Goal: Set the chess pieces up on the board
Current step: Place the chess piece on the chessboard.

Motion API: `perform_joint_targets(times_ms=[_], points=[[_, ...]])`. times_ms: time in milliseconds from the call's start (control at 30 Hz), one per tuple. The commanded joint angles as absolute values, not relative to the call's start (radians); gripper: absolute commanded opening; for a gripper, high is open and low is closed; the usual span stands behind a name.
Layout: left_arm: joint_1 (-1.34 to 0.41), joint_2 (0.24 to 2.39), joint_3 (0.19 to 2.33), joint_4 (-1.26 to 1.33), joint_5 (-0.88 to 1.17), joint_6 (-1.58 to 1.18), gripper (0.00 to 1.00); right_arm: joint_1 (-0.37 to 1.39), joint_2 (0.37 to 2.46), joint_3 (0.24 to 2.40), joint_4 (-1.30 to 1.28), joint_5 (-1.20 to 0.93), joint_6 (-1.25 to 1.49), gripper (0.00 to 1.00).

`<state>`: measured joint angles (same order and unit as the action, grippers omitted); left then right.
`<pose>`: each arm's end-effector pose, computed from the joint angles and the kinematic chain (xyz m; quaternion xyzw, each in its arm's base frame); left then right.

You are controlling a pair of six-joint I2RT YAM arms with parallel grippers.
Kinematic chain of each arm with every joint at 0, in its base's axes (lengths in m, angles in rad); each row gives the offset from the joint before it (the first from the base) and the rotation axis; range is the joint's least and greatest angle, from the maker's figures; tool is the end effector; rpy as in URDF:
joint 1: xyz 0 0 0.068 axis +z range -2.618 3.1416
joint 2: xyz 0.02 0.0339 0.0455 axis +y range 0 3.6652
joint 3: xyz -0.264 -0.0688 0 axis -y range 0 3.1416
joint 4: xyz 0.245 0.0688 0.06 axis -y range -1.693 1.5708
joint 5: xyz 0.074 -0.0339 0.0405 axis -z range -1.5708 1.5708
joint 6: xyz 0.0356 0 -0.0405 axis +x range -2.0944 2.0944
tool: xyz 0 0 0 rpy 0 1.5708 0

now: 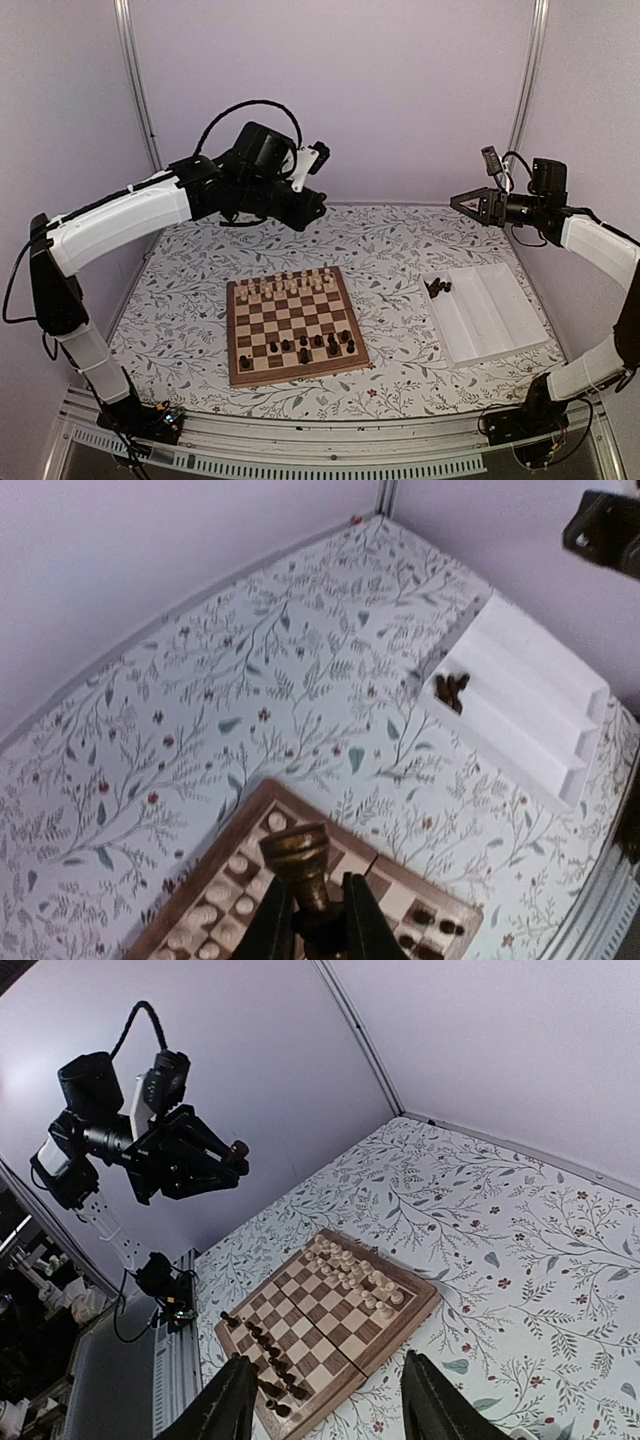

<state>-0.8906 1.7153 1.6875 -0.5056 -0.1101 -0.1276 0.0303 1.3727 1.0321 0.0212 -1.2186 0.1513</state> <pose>0.2539 -0.3076 0.3723 0.2975 0.8150 -0.1995 0.4555 0.2998 0.0425 0.3200 -0.2944 0.6837 0.5055 0.4362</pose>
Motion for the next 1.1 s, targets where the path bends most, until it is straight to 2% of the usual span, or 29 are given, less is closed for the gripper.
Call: perform_joint_targets(times_ms=[0, 100, 300, 533, 867, 1067], points=[[-0.783, 1.651, 1.612, -0.992, 0.164, -0.263, 0.07, 0.033, 1.343, 1.061, -0.155, -1.146, -0.118, 0.53], [-0.699, 1.599, 1.508, -1.056, 0.345, -0.306, 0.07, 0.032, 1.35, 1.053, -0.155, -1.162, -0.133, 0.53], [-0.547, 1.45, 1.186, -1.048, 0.526, -0.418, 0.05, 0.032, 1.342, 1.022, -0.161, -1.187, -0.159, 0.53], [-0.486, 1.379, 0.922, -1.005, 0.73, -0.516, 0.02, 0.032, 1.352, 1.015, -0.174, -1.243, -0.173, 0.52], [-0.441, 1.444, 0.839, -0.858, 0.976, -0.707, 0.0, 0.032, 1.344, 1.034, -0.226, -1.324, -0.194, 0.51], [-0.404, 1.488, 0.831, -0.801, 1.026, -0.792, 0.0, 0.035, 1.34, 1.035, -0.234, -1.351, -0.199, 0.5]])
